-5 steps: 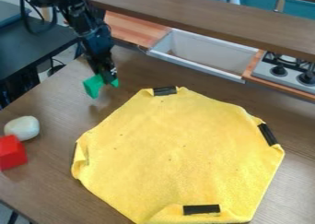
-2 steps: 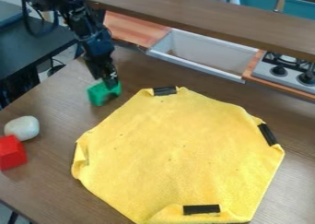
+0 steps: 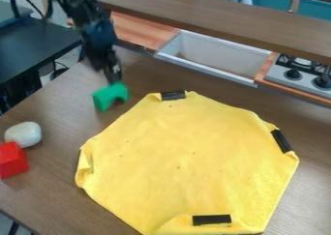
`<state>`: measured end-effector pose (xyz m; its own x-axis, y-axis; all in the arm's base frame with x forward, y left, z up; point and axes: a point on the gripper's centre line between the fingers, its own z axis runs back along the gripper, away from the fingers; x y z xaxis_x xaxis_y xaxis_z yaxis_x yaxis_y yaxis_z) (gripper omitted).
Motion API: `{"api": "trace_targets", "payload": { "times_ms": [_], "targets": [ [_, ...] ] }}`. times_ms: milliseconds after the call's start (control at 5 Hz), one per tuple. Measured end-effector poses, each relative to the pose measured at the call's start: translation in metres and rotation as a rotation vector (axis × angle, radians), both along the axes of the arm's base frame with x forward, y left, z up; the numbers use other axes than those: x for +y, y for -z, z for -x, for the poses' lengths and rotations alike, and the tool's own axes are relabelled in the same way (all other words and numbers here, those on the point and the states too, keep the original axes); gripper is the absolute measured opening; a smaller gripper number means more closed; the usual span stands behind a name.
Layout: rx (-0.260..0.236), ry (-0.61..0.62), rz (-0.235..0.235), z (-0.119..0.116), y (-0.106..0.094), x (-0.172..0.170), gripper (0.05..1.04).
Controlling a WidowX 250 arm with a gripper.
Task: Put the green object on the top of the table
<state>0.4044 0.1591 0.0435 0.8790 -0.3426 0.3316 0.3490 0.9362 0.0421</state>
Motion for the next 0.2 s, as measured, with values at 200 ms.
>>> {"api": "trace_targets", "payload": {
  "times_ms": [200],
  "targets": [
    [-0.052,-0.014,-0.011,0.0046,-0.0312,-0.0063,1.001]
  ]
}}
